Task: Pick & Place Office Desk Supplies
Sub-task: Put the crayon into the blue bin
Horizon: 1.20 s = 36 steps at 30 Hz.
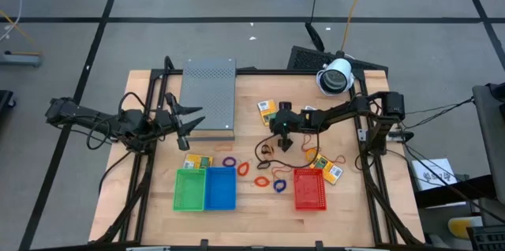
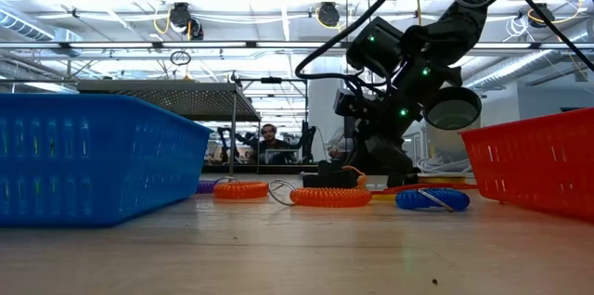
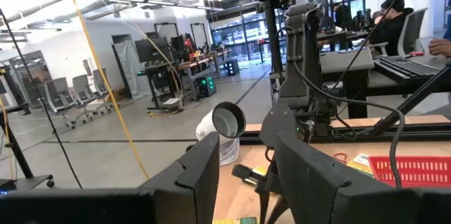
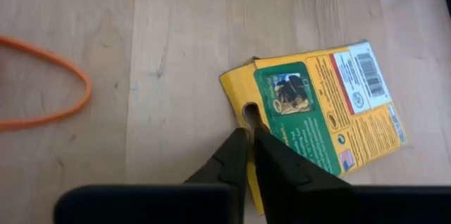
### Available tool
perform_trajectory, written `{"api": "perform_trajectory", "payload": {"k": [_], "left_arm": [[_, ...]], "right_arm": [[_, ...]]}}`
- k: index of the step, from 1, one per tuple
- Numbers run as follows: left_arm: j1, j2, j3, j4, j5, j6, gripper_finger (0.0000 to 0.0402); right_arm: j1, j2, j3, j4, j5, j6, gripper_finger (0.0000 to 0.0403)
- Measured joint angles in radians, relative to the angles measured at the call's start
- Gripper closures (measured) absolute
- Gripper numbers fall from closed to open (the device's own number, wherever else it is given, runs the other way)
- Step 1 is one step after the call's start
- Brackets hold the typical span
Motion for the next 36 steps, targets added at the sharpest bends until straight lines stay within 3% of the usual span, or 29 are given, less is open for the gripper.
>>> {"api": "perform_trajectory", "payload": {"k": [17, 20, 25, 36], "left_arm": [[0.000, 0.000, 0.000, 0.000, 0.000, 0.000, 0.0256], [0.000, 0.000, 0.000, 0.000, 0.000, -0.001, 0.0256], [0.000, 0.000, 0.000, 0.001, -0.014, -0.010, 0.0256], [-0.012, 0.000, 0.000, 0.001, -0.025, -0.046, 0.0256]], "right_arm": [[0.013, -0.034, -0.002, 0.011, -0.005, 0.094, 0.0402], [0.033, -0.087, -0.002, 0.007, -0.009, 0.110, 0.0402], [0.054, -0.197, -0.001, 0.004, -0.109, 0.157, 0.0403], [0.121, -0.431, 0.000, -0.068, -0.170, 0.201, 0.0403]]}}
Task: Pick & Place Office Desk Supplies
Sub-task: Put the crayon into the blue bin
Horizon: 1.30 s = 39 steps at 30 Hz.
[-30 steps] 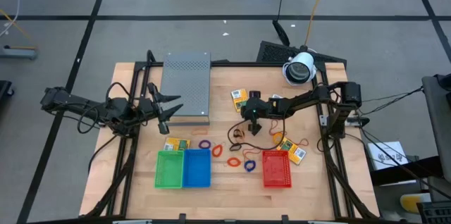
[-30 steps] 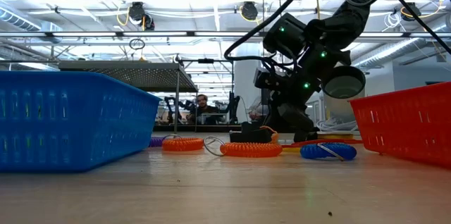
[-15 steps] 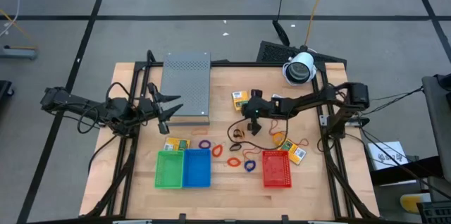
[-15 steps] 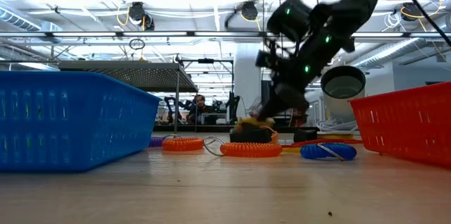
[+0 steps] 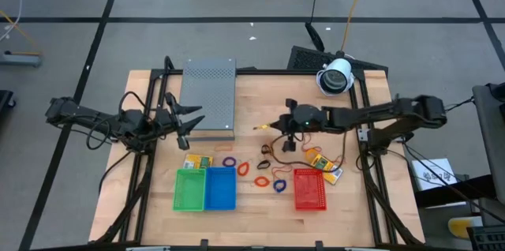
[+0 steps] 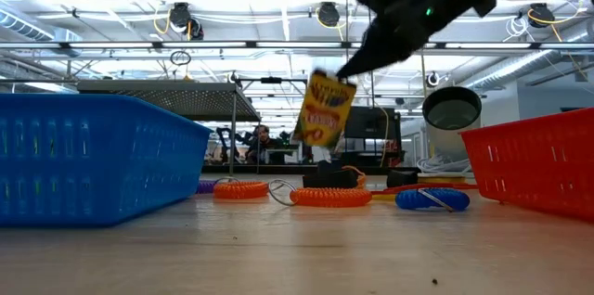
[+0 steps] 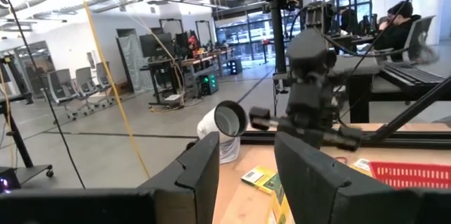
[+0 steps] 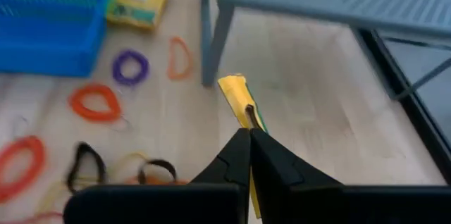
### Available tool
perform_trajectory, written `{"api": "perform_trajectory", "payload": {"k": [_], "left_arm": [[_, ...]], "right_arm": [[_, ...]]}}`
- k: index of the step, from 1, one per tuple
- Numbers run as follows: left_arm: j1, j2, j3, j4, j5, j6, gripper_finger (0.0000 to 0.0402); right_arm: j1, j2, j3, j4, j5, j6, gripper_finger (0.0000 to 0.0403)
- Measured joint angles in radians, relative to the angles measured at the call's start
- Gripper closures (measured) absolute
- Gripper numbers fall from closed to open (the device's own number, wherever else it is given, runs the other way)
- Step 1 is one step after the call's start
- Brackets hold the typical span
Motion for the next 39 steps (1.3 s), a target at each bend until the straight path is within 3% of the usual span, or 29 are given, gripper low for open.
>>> {"api": "perform_trajectory", "payload": {"k": [6, 13, 21, 28, 39], "left_arm": [[-0.021, 0.000, 0.000, 0.004, 0.000, -0.017, 0.0256], [-0.040, 0.000, 0.000, 0.018, 0.000, -0.019, 0.0256], [-0.040, 0.000, 0.000, 0.020, 0.000, -0.019, 0.0256], [-0.040, 0.000, 0.000, 0.022, 0.000, -0.019, 0.0256], [-0.040, -0.042, 0.000, 0.011, 0.002, -0.019, 0.0256]], "right_arm": [[0.056, -0.092, 0.000, 0.023, -0.063, 0.070, 0.0403], [0.151, -0.108, 0.000, 0.227, -0.176, 0.155, 0.0403], [0.238, -0.097, 0.000, 0.474, -0.185, 0.241, 0.0403], [0.265, 0.075, 0.032, 0.749, -0.260, 0.347, 0.0403], [0.263, 0.417, 0.351, 0.697, -0.496, 0.487, 0.0403]]}}
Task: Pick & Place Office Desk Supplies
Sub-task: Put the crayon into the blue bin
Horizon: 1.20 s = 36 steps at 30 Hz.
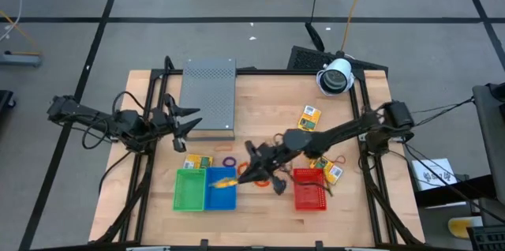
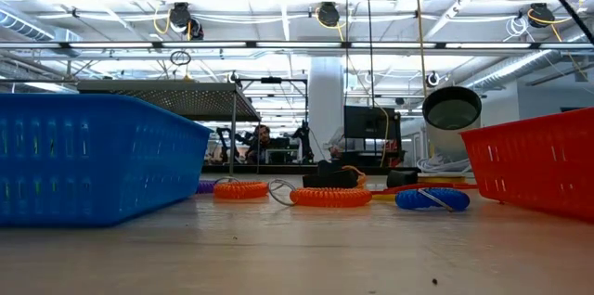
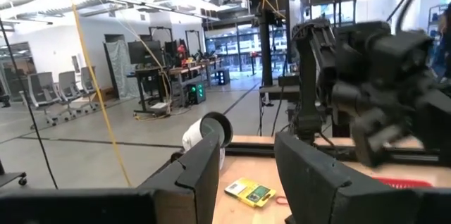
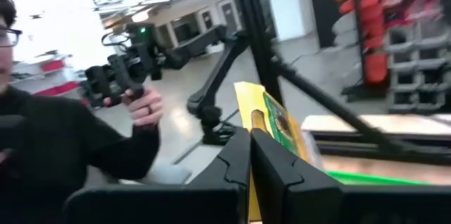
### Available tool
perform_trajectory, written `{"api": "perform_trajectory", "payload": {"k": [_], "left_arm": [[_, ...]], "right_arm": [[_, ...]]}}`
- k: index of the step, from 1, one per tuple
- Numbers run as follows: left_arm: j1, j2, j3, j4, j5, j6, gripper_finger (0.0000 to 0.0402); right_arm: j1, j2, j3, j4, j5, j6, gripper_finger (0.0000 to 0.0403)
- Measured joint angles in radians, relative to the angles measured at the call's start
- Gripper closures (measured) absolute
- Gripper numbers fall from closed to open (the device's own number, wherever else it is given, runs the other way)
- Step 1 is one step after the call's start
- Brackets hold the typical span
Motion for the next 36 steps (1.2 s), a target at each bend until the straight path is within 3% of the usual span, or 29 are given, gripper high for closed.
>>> {"api": "perform_trajectory", "payload": {"k": [4, 16, 30, 36], "left_arm": [[-0.012, -0.038, 0.000, -0.051, 0.008, 0.013, 0.0256], [-0.043, -0.073, 0.000, -0.078, 0.008, 0.037, 0.0256], [-0.043, -0.073, 0.000, -0.077, 0.008, 0.038, 0.0256], [-0.043, -0.073, 0.000, -0.077, 0.008, 0.038, 0.0256]], "right_arm": [[0.000, 0.071, 0.071, -0.056, -0.024, 0.037, 0.0403], [-0.025, 0.215, 0.087, -0.066, -0.021, 0.141, 0.0403], [-0.014, 0.238, 0.087, -0.121, -0.014, 0.115, 0.0403], [-0.016, 0.238, 0.087, -0.190, 0.059, 0.055, 0.0403]]}}
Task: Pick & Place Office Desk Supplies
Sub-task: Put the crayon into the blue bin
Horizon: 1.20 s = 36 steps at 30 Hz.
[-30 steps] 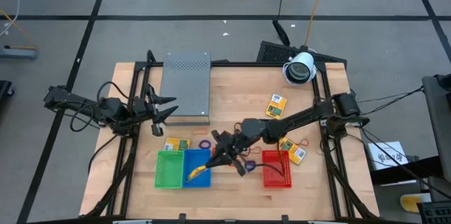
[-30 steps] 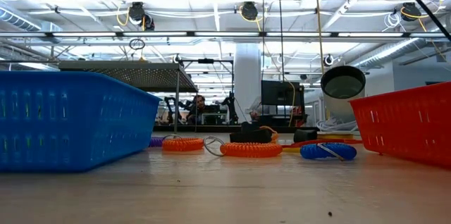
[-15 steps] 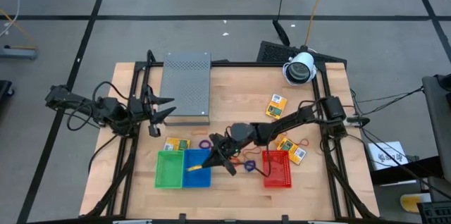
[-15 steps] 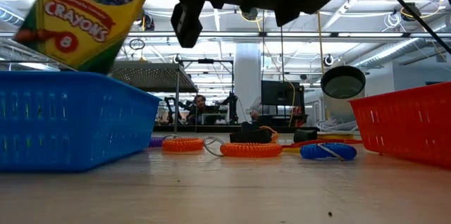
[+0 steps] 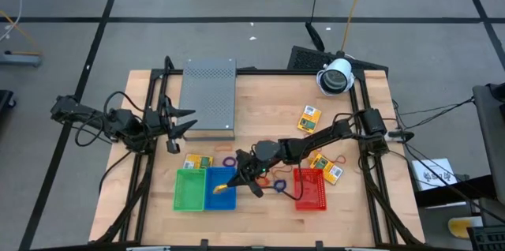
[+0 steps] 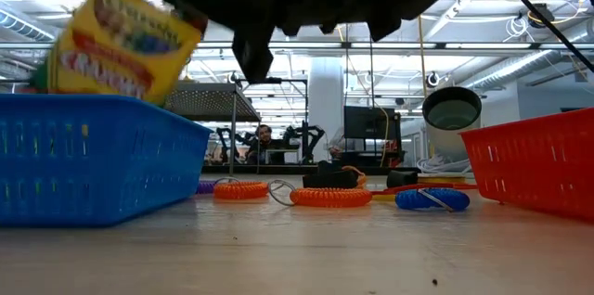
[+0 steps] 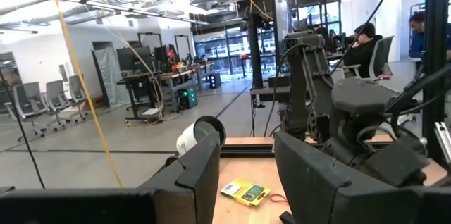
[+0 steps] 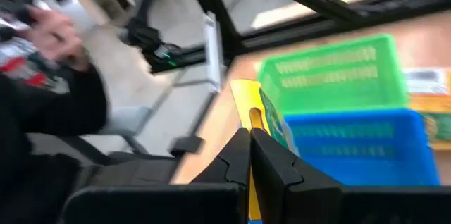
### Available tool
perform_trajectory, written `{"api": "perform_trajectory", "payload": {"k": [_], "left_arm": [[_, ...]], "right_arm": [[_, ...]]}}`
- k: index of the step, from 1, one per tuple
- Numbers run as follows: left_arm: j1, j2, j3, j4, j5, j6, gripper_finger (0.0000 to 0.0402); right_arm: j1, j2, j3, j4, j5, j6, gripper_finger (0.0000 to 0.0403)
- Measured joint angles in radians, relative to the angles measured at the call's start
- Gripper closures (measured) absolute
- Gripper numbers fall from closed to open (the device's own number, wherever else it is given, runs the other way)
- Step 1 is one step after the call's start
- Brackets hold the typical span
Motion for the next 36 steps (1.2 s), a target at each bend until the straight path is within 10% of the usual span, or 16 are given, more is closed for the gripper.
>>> {"api": "perform_trajectory", "payload": {"k": [16, 36], "left_arm": [[0.000, 0.000, 0.000, -0.003, 0.000, 0.013, 0.0256], [0.000, 0.000, 0.000, -0.004, 0.000, -0.009, 0.0256]], "right_arm": [[0.000, 0.000, 0.000, -0.077, 0.109, -0.082, 0.0399], [-0.028, -0.051, -0.001, -0.081, 0.037, -0.013, 0.0262]]}}
